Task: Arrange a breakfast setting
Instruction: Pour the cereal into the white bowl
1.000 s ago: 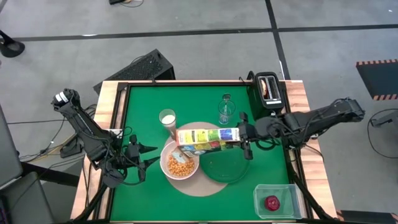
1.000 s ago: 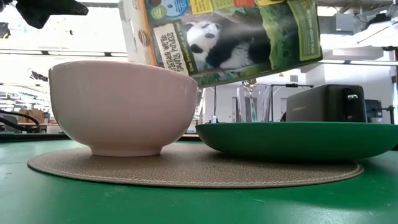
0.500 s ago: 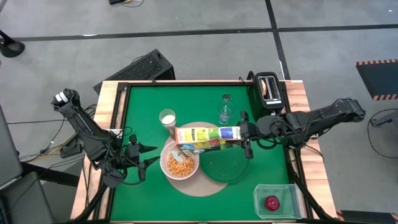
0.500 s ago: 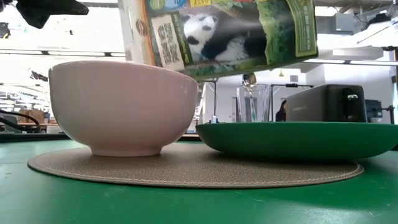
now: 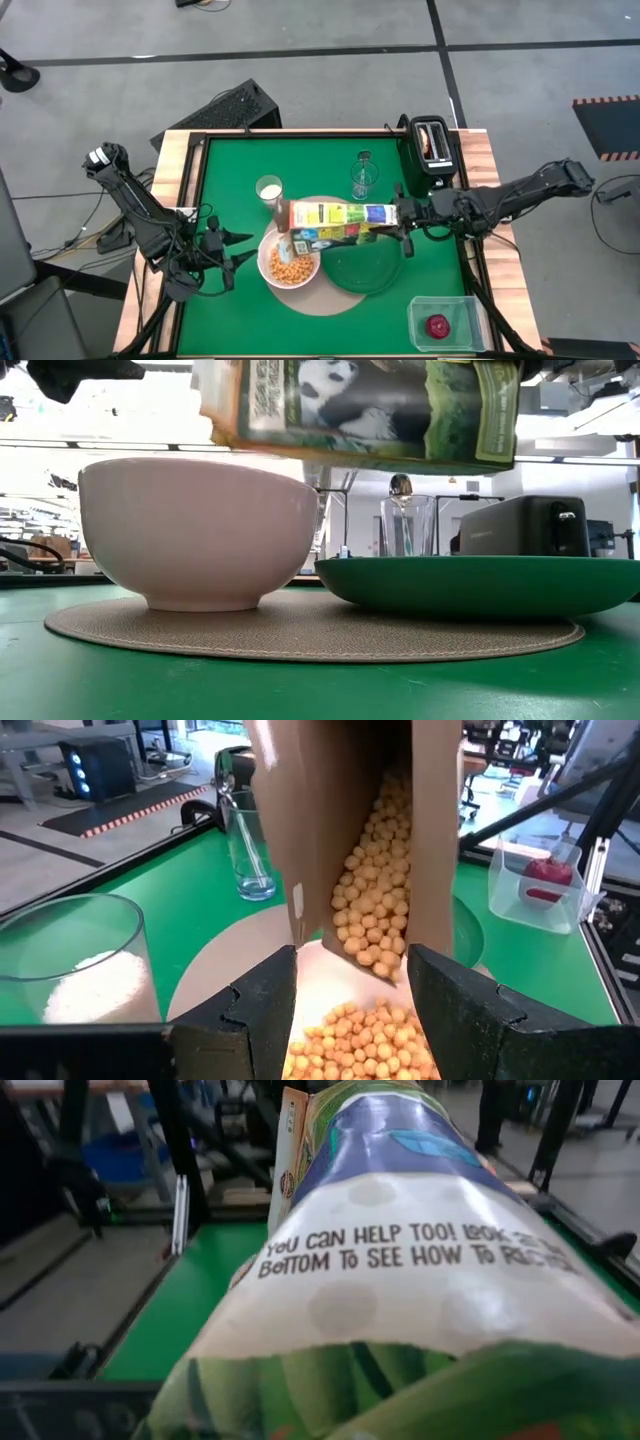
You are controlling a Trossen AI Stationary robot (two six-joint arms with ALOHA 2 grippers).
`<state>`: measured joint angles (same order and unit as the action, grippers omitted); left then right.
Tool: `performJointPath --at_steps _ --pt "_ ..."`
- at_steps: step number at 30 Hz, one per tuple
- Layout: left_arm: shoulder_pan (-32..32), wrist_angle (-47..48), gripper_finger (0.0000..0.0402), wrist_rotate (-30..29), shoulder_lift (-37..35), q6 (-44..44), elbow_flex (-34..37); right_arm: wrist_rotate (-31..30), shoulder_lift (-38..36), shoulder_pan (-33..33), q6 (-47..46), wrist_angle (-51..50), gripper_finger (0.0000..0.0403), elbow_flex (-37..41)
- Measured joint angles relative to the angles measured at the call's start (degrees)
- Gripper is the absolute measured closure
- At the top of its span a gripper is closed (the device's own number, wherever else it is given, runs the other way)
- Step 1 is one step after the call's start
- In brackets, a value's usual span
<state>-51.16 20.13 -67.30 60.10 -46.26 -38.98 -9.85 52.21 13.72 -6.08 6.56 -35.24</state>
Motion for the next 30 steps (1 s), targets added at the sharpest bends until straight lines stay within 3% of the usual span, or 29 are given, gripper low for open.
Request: performJointPath --at_steps 16,30 --pt "0.00 -0.80 0.0223 -4.53 0.02 -0.96 0.00 -0.01 0.57 0.00 -0.91 26.96 0.0222 14.27" --pt "2.03 -0.81 0.0219 -0.91 0.02 0.02 0.00 -0.57 1.10 -0.42 -1.12 41.79 0.0222 19.04"
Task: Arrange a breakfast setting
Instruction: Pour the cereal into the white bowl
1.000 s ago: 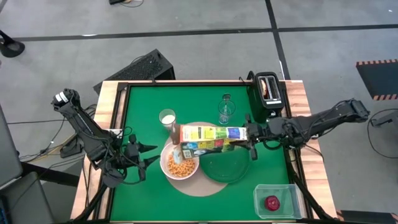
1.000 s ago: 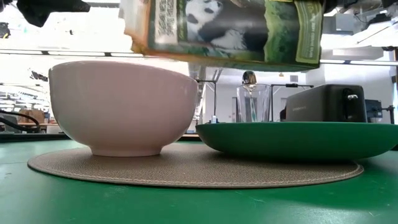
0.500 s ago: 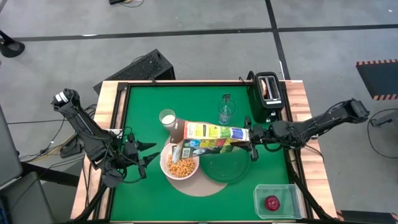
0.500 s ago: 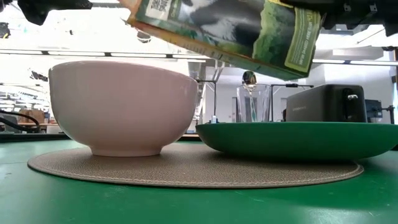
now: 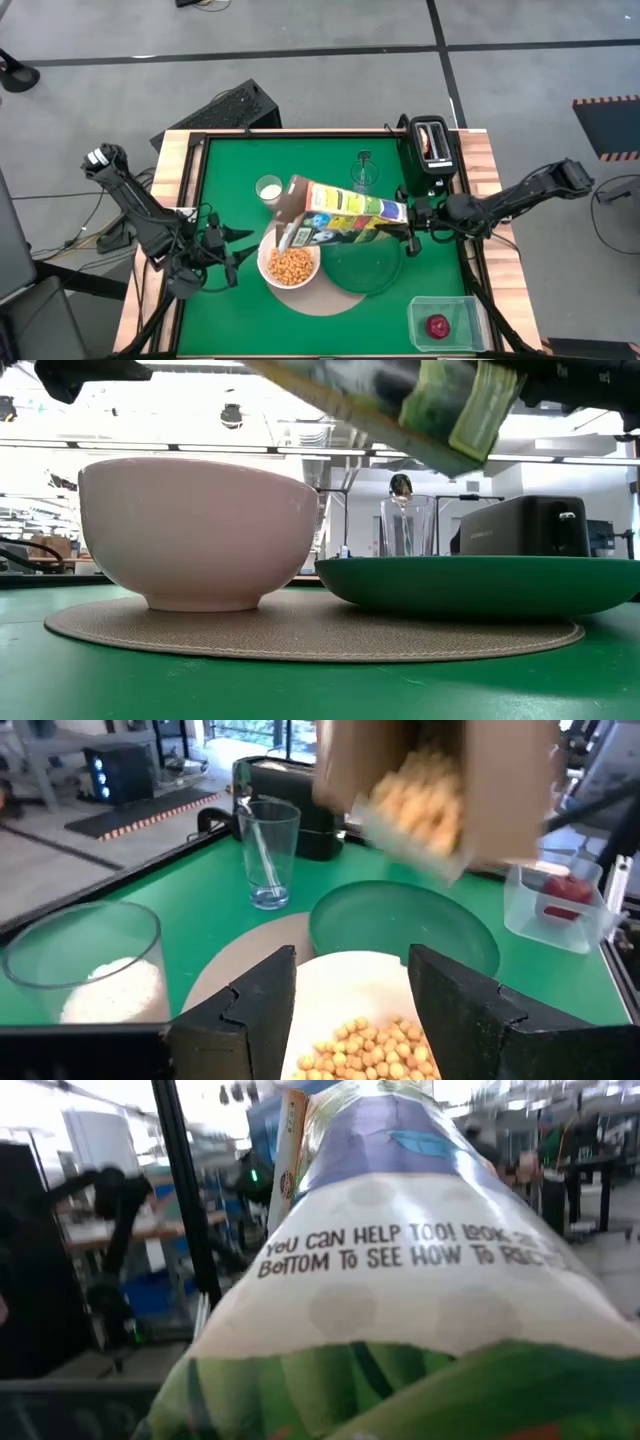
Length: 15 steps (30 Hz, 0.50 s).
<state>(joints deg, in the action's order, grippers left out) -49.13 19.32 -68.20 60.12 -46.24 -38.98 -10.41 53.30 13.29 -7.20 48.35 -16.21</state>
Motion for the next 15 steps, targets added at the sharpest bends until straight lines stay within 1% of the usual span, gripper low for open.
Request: performJointPath --at_steps 2,5,7,12,14,15 --pt "1.01 -0.20 0.0210 0.07 0.01 -0.91 0.00 0.04 0.58 -0.39 0.19 2.29 0.0222 0.03" --pt "2.35 -1.83 0.0181 0.04 0.00 -0.51 0.00 0.04 2.31 -1.21 1.25 5.85 0.0222 0.15" --pt "3.18 -3.34 0.0152 0.02 0.00 0.98 0.00 0.06 3.47 -2.09 1.46 7.91 0.0222 0.16" --pt "5.33 -8.01 0.0060 0.44 0.00 6.81 0.00 1.85 7.14 -5.15 1.64 16.00 0.0222 0.17" --pt "6.24 -9.94 0.0024 0.82 0.00 9.57 0.00 3.78 8.84 -6.73 1.43 20.32 0.0222 0.17" --pt "6.77 -10.76 0.0013 1.29 0.00 11.12 0.00 4.81 9.79 -7.54 1.07 22.70 0.0222 0.17"
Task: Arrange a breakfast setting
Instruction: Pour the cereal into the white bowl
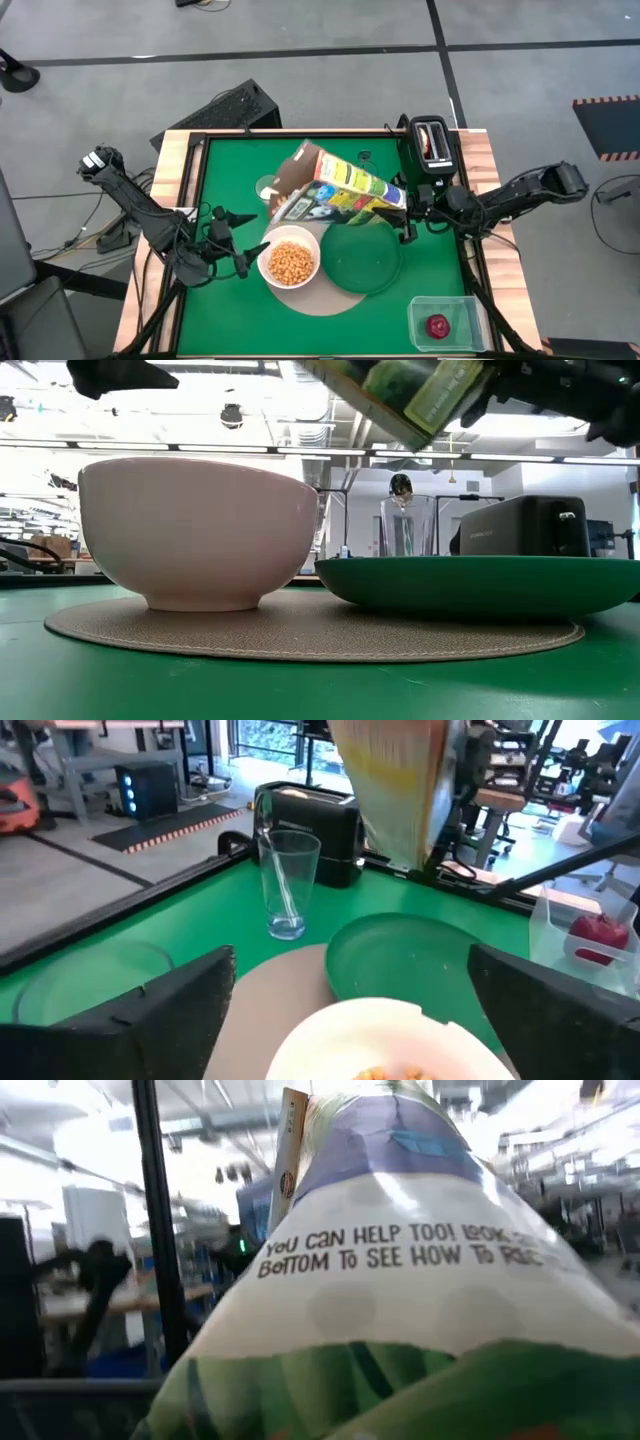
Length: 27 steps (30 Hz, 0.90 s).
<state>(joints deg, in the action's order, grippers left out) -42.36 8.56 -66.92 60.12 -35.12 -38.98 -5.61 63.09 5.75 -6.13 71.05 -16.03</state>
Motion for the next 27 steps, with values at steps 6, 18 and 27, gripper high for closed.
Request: performJointPath --at_steps 6,18,27 --pt "2.09 -3.07 0.0017 0.99 0.00 5.46 0.00 6.08 5.79 -5.04 -4.18 12.72 0.0223 0.00" --pt "4.59 -5.29 0.0019 2.29 0.00 8.37 0.00 12.19 17.20 -8.14 -7.13 18.66 0.0222 -6.43" --pt "10.68 -17.31 0.0019 9.64 0.00 18.75 0.00 15.53 24.70 -9.70 -7.40 18.79 0.0222 -16.14"
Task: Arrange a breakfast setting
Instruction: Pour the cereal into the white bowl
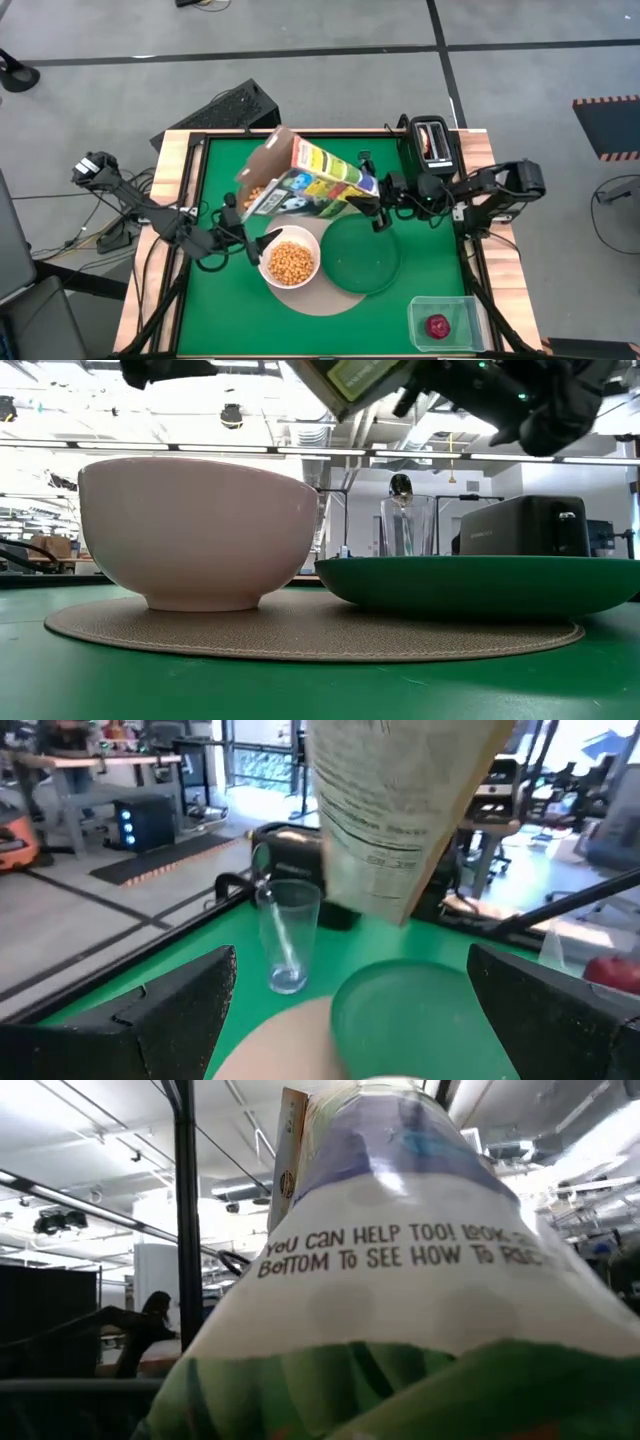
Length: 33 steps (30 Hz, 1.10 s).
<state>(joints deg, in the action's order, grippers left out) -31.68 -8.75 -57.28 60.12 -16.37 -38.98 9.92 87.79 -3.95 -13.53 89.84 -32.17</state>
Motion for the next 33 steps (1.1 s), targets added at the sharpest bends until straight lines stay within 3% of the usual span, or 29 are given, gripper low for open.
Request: performJointPath --at_steps 7,13,22,27,33 --pt "3.43 -10.11 0.0019 2.11 0.00 8.85 0.00 3.27 5.00 -0.52 -0.60 0.03 0.0222 -6.06" --pt "6.26 -17.73 0.0019 10.56 0.00 13.98 0.00 3.71 9.10 -0.32 -1.72 0.32 0.0222 -11.02" --pt "6.44 -25.90 0.0031 11.83 0.00 21.53 0.02 4.01 14.80 -0.28 -3.70 0.51 0.0222 -17.04" --pt "6.57 -27.10 0.0085 10.91 -0.11 23.28 0.02 4.00 17.43 -0.32 -4.71 0.47 0.0219 -19.74" --pt "6.55 -26.98 0.0200 10.36 -0.12 24.80 0.02 3.88 18.38 -0.37 -4.84 0.12 0.0198 -20.67"
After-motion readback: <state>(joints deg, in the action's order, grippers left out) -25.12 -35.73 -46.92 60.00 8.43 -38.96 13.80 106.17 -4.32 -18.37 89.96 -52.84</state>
